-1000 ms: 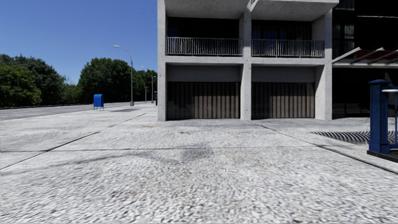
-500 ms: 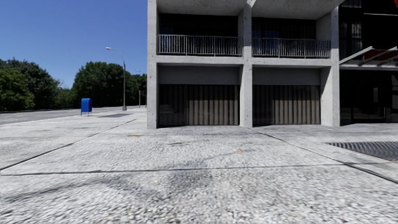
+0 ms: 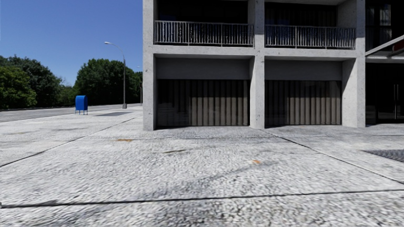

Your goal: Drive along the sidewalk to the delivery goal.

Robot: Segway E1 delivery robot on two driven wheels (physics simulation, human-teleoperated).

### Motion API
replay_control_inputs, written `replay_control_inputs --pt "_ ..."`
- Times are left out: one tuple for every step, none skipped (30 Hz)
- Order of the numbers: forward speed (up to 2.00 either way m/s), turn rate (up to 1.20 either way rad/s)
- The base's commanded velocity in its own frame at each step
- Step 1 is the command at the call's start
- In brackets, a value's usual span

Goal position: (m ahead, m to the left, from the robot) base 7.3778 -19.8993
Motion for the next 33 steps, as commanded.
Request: replay_control_inputs --pt "1.56 0.0" --pt "1.56 0.0" --pt "1.56 0.0" --pt "1.56 -0.08" --pt "1.56 -0.24" --pt "1.56 -0.33" --pt "1.56 -0.36" --pt "1.56 -0.36" --pt "1.56 -0.39" --pt "1.56 -0.4" --pt "1.56 -0.45" --pt "1.56 -0.48" --pt "1.56 -0.49" --pt "1.56 -0.49" --pt "1.56 -0.49" --pt "1.56 -0.49" --pt "1.56 -0.49" --pt "1.56 -0.49" --pt "1.56 -0.49" --pt "1.56 -0.49" --pt "1.56 -0.49" --pt "1.56 -0.49" --pt "1.56 -0.49" --pt "1.56 -0.49" --pt "1.56 -0.49" --pt "1.56 -0.49" --pt "1.56 -0.49" --pt "1.56 -0.49" --pt "1.56 -0.49" --pt "1.56 -0.49" --pt "1.56 -0.49" --pt "1.56 -0.53" --pt "1.56 -0.6"
